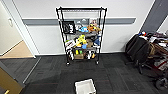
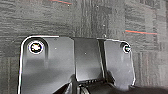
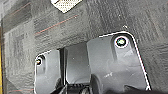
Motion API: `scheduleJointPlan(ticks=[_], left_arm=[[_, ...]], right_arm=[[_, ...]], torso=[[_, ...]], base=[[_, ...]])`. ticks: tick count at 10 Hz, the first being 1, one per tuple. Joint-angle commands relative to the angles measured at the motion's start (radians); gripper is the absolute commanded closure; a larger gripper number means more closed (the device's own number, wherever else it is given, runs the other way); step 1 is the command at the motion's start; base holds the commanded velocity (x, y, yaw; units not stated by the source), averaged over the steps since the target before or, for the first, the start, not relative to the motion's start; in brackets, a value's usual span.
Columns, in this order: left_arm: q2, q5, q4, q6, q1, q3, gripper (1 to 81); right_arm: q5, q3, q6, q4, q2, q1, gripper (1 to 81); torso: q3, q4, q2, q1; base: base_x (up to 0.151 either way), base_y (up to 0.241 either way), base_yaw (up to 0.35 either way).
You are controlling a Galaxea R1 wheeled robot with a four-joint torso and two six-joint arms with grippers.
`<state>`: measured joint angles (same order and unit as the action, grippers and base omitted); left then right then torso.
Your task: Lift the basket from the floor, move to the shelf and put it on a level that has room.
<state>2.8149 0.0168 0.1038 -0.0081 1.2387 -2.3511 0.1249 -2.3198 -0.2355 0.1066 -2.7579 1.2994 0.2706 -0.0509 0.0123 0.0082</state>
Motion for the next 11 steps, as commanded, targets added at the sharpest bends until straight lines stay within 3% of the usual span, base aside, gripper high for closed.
scheduleJointPlan(ticks=[1,11], left_arm=[[-0.014,-0.061,-0.004,0.0,-0.04,0.01,1.0],[-0.015,-0.061,-0.006,0.005,-0.021,0.003,1.0]], right_arm=[[-0.05,0.007,0.002,0.001,0.007,-0.015,1.0],[-0.027,-0.009,0.001,-0.004,0.007,-0.002,1.0]], torso=[[0.0,0.0,0.0,0.0],[0.0,0.0,0.0,-0.001]], base=[[0.111,0.0,0.0],[0.11,0.0,0.0]])
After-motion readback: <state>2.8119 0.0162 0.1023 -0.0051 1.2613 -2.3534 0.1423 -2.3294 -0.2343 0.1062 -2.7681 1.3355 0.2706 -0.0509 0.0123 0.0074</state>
